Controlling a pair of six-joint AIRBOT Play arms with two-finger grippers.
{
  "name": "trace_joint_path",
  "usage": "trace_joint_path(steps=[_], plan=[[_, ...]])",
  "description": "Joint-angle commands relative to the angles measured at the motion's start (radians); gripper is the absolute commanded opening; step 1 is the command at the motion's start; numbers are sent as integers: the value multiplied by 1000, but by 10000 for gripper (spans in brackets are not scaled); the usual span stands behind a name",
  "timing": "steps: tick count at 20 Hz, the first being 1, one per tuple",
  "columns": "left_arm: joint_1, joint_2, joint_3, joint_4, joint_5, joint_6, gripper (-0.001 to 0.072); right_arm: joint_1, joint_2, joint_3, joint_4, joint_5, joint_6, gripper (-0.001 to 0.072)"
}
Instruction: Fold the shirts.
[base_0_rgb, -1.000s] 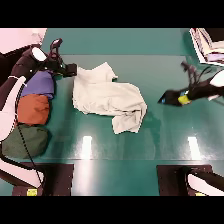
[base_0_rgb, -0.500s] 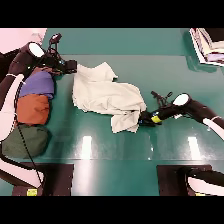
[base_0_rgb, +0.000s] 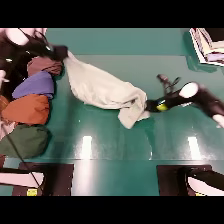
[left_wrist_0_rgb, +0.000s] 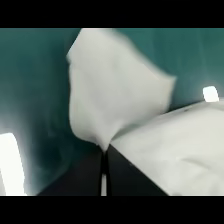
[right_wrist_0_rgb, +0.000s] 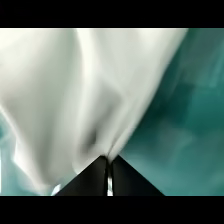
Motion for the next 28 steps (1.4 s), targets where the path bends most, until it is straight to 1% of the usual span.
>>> trace_joint_path(steps=[1, 4, 8, 11, 14, 16, 18, 20, 22, 25, 28], plan=[[0, 201, 93, 65, 4, 0, 25, -130, 183, 188, -208, 131, 50, 17], [0, 394, 170, 54, 3, 0, 25, -228, 326, 350, -211, 158, 48, 17], [0, 612, 212, 42, 5, 0, 25, -260, 469, 516, -212, 180, 37, 17], [0, 703, 247, 16, 6, 0, 24, -260, 516, 641, -213, 218, 34, 17], [0, 708, 292, 7, 2, 0, 25, -260, 491, 766, -213, 290, 34, 17], [0, 693, 280, 13, -11, 0, 24, -260, 434, 841, -213, 372, 34, 17], [0, 651, 214, 20, -36, 0, 25, -260, 351, 879, -212, 460, 35, 17], [0, 587, 111, 20, -84, 0, 25, -260, 264, 851, -211, 518, 52, 17], [0, 499, -16, 21, -122, 0, 25, -260, 175, 763, -211, 547, 61, 17], [0, 331, -195, 35, -105, 0, 26, -260, 24, 597, -211, 551, 61, 17], [0, 126, -259, 33, -7, 3, 26, -260, -128, 485, -208, 439, 57, 17]])
